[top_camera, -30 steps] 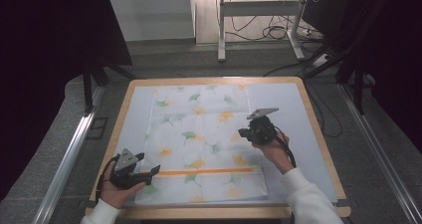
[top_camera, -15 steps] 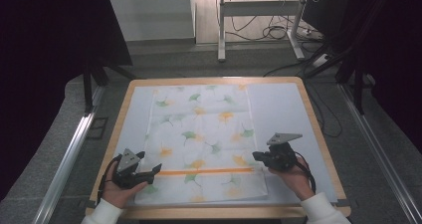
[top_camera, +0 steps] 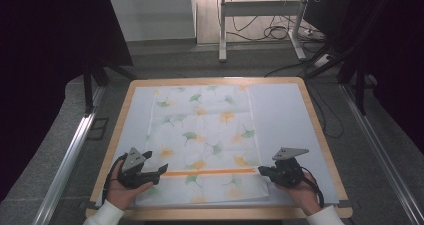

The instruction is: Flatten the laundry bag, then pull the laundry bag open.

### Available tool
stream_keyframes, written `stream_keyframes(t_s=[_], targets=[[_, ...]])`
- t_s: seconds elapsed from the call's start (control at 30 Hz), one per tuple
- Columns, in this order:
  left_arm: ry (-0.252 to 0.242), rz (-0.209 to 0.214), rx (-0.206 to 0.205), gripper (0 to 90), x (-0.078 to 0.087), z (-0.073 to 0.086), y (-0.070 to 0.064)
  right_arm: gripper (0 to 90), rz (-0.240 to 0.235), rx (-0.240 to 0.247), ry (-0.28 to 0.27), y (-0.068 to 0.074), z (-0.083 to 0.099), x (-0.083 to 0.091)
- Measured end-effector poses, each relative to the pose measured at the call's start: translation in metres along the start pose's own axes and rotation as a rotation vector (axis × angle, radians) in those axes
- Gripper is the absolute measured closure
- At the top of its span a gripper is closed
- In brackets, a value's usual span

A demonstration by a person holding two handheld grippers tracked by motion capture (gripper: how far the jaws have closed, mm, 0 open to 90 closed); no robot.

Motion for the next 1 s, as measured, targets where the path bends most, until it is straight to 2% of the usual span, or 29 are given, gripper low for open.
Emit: stream_keyframes(t_s=[0.23,0.4,0.6,0.8,1.0], targets=[[0.009,0.019,-0.056,24.8,-0.013,-0.020,-0.006,88.9,0.000,-0.004,0.012,0.001,0.002,-0.001],[-0.003,0.053,-0.071,24.8,-0.019,-0.036,-0.013,88.8,-0.002,-0.006,0.007,0.006,0.003,0.000],[-0.006,0.102,-0.092,25.2,-0.030,-0.054,-0.028,88.8,-0.006,0.018,0.019,0.014,0.008,0.001],[-0.011,0.125,-0.121,25.3,-0.040,-0.069,-0.040,88.8,-0.006,0.013,0.014,0.013,0.008,0.002],[-0.013,0.163,-0.131,25.5,-0.052,-0.081,-0.050,88.8,0.000,0.008,0.021,0.012,0.011,0.004]])
Point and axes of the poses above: each handheld gripper's, and its own axes: x roughly backward along the jaws, z roughly out of its underside, y roughly to its left, the point moved 2 cm from there along -x, roughly forward along the jaws, and after that the axes turned 15 degrees about -x, right-handed, at the moved point
